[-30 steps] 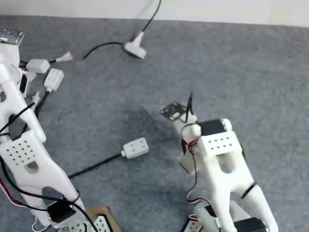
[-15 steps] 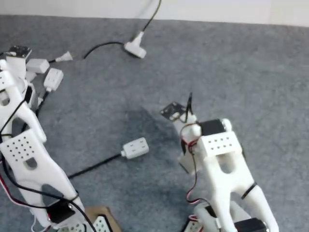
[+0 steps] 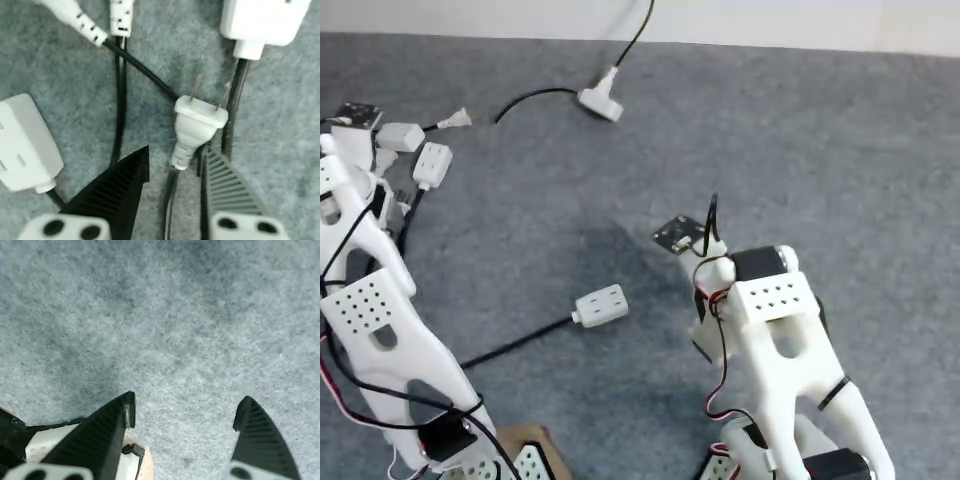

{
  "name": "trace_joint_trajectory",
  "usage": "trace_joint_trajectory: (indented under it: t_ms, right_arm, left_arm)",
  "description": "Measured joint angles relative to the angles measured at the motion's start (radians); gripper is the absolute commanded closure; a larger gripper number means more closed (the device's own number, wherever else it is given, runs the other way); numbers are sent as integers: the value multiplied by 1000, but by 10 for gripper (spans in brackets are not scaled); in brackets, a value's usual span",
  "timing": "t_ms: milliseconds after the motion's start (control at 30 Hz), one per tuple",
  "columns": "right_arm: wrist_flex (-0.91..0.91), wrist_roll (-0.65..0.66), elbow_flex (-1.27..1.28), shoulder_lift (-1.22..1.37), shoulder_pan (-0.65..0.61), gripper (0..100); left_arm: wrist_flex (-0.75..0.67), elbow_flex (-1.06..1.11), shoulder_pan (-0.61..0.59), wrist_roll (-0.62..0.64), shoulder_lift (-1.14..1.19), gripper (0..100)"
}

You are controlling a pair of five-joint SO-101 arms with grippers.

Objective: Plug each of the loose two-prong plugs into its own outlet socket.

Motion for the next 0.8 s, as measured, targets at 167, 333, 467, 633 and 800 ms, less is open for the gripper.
trace_joint_trajectory:
  t_ms: [167,333,467,633,800]
  right_arm:
    - [0,0,0,0,0,685]
    - [0,0,0,0,0,685]
    - [0,0,0,0,0,685]
    - [0,0,0,0,0,685]
    - [0,0,0,0,0,685]
  left_arm:
    - [6,-32,6,-3,20,913]
    - [6,-32,5,0,20,972]
    - [6,-52,6,-3,21,989]
    - [129,-164,38,0,3,990]
    - [167,-149,143,46,-101,990]
